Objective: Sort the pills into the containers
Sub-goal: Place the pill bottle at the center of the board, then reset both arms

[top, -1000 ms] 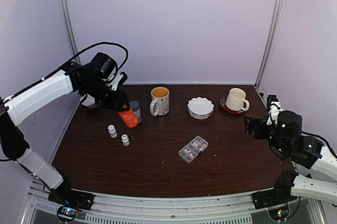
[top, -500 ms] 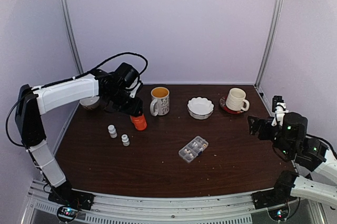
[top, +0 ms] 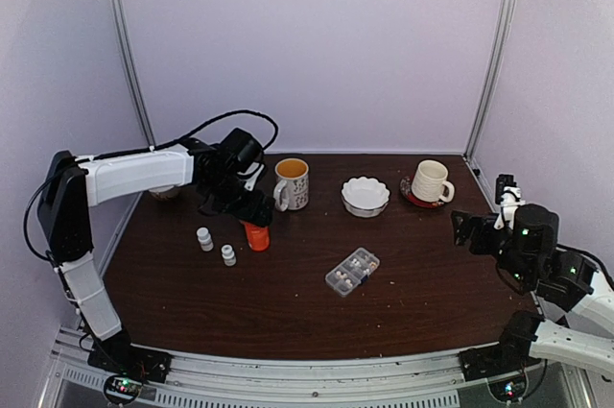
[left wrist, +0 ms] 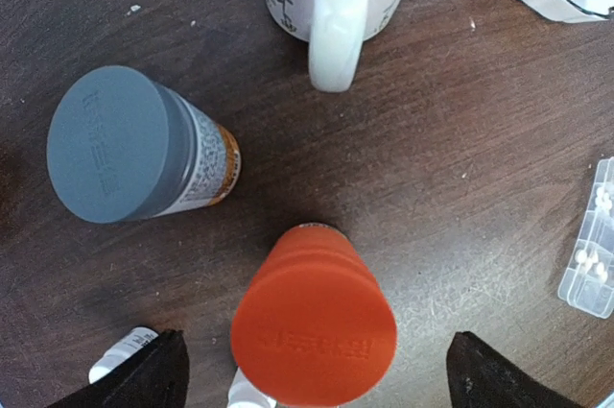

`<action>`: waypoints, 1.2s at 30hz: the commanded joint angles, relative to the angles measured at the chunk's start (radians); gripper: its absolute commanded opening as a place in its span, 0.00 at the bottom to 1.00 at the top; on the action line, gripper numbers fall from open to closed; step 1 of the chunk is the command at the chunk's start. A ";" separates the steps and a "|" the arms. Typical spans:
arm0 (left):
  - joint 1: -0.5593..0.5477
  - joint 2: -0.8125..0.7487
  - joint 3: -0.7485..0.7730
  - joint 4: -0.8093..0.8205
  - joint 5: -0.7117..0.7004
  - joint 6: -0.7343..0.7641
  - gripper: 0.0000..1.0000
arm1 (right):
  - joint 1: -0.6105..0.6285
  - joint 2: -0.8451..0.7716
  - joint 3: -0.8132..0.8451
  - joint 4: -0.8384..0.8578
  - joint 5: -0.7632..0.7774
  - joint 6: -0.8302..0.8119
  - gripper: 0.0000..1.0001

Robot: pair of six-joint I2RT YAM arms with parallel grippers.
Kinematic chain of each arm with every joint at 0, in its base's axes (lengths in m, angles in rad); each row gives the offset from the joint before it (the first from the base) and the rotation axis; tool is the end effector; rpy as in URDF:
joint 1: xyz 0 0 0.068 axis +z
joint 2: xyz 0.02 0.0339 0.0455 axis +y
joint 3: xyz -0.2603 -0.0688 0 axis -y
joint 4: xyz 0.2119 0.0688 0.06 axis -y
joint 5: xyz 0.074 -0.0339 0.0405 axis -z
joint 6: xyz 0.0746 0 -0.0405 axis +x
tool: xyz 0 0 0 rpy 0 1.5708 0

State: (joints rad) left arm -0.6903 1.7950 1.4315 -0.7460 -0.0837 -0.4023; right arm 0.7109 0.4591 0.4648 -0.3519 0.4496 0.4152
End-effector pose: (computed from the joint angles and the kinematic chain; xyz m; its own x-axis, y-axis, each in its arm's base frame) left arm 0.2841 -0.2265 0.2152 -0.8725 0.2146 -0.4389 0.2871 0.9521 -0.1054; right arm 0.1204 0.0609 0.2421 -0.3474 0.1803 -0.9202 -0.1505 0.9579 0.2445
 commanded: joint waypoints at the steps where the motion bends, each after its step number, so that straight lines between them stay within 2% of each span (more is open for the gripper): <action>1: -0.010 -0.104 0.006 0.020 -0.052 -0.003 0.98 | -0.006 0.010 0.020 0.005 0.020 -0.019 1.00; 4: -0.009 -0.215 -0.020 0.017 -0.146 0.001 0.98 | -0.011 0.021 0.033 0.024 0.020 -0.049 1.00; 8: 0.007 -0.380 -0.121 0.063 -0.349 0.001 0.98 | -0.042 0.070 0.055 0.073 0.002 -0.104 1.00; 11: 0.081 -0.511 -0.234 0.144 -0.357 0.003 0.98 | -0.095 0.104 0.079 0.112 0.018 -0.118 0.99; 17: 0.309 -0.844 -0.554 0.428 -0.315 0.095 0.97 | -0.222 0.135 0.036 0.331 0.000 -0.218 0.99; 22: 0.341 -1.016 -0.819 0.721 -0.430 0.226 0.97 | -0.334 0.226 -0.079 0.591 -0.077 -0.345 1.00; 25: 0.344 -1.065 -0.960 0.937 -0.435 0.318 0.98 | -0.426 0.298 -0.161 0.782 -0.163 -0.365 0.98; 28: 0.345 -1.064 -1.058 1.104 -0.466 0.390 0.98 | -0.509 0.384 -0.171 0.847 -0.267 -0.370 0.98; 32: 0.368 -0.987 -1.085 1.187 -0.491 0.442 0.98 | -0.568 0.497 -0.202 1.020 -0.310 -0.398 0.99; 36: 0.383 -0.865 -1.100 1.327 -0.541 0.467 0.98 | -0.589 0.650 -0.263 1.314 -0.284 -0.435 0.98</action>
State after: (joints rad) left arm -0.3275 0.8421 0.3477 0.3183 -0.5575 -0.0021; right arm 0.1471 0.9985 0.2546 0.6178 0.1970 0.0277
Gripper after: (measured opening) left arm 0.976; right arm 0.989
